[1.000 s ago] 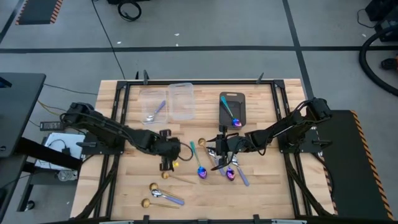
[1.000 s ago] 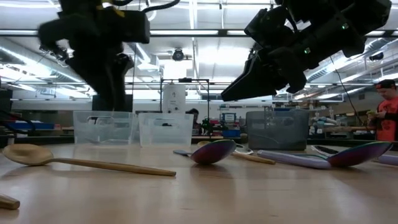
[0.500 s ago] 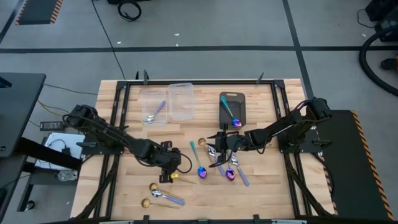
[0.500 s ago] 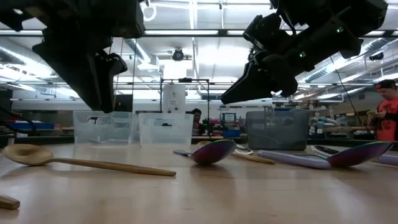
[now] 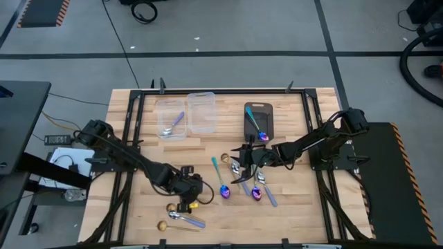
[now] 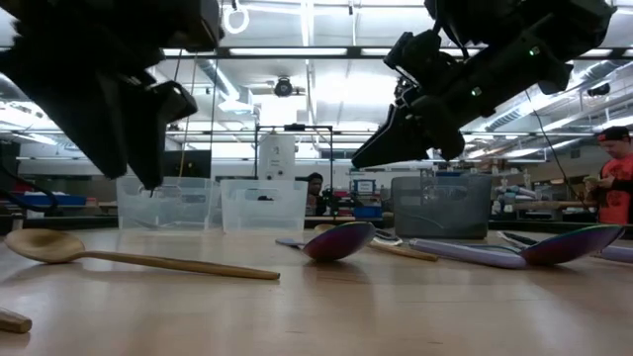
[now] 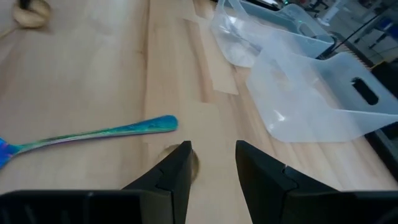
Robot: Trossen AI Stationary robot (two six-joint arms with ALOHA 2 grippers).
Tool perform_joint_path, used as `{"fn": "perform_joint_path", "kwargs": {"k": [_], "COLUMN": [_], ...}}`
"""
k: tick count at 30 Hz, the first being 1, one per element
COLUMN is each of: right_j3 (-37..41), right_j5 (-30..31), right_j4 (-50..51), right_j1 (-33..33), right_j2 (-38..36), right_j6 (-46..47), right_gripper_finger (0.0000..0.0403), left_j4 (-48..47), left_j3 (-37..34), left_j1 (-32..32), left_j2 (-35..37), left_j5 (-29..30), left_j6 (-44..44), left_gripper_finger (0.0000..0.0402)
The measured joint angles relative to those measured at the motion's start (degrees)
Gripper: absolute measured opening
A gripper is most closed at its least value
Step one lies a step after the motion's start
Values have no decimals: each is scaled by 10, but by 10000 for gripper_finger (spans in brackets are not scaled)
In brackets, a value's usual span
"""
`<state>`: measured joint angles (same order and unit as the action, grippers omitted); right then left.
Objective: Sort silverware by color (type)
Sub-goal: Put the gold spoon into the right transparent bin
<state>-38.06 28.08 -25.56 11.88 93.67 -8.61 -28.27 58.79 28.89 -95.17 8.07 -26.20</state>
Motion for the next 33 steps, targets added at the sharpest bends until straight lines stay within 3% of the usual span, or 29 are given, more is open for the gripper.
{"fn": "perform_joint_path", "kwargs": {"k": [11, 19, 26, 33], "right_j3": [0, 0, 0, 0], "right_j5": [126, 74, 64, 55], "right_j4": [-22, -26, -27, -27], "right_j1": [1, -1, -1, -1], "right_j2": [0, 0, 0, -1], "right_j6": [-36, -49, -45, -24], "right_gripper_finger": [134, 134, 134, 134], "left_j4": [-20, -12, -21, -36], "left_j3": [6, 6, 20, 47], "left_j1": [13, 6, -2, 6], "left_j2": [-5, -17, -59, -78], "left_j5": [3, 28, 2, -14], "left_j6": [-5, -17, 2, 28], "left_gripper_finger": [185, 191, 217, 211]}}
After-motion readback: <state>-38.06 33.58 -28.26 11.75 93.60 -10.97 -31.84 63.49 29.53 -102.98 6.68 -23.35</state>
